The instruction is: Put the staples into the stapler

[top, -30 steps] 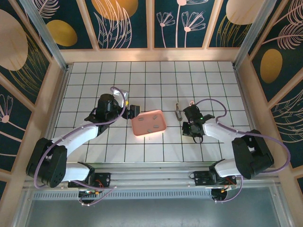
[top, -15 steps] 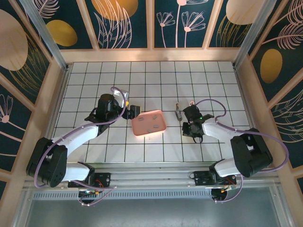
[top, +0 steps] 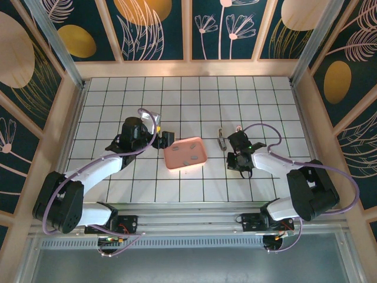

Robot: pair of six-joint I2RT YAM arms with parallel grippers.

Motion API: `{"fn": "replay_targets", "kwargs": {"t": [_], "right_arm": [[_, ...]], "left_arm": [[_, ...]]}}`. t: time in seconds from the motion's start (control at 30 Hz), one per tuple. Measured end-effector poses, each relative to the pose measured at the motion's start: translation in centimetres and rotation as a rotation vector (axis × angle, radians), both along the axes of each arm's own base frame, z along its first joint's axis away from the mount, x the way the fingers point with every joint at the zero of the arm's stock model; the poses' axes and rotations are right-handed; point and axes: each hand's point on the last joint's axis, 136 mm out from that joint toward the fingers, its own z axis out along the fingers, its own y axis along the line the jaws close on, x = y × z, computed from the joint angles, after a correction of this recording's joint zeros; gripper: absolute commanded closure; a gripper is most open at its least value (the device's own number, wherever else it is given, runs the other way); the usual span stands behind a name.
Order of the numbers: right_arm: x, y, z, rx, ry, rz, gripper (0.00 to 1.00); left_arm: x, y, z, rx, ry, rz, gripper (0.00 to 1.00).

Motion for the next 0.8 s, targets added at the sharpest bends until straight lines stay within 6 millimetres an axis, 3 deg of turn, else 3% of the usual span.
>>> {"fn": "replay_targets", "kwargs": {"t": [0.33,0.67,0.8], "right_arm": [[0.0,0.0,0.0,0.0,0.0,0.0,0.8],[-0.8,-0.4,-0.2,-0.017,0.036,-0.006,0.69],[-0.4,-0.3,1.3,-0.01,0.04,-0.013,0.69]], "left_arm": [[0.0,0.0,0.0,0.0,0.0,0.0,0.15],[0.0,0.0,0.0,0.0,0.0,0.0,0.15],[0.0,0.0,0.0,0.0,0.0,-0.001,0.15]]}}
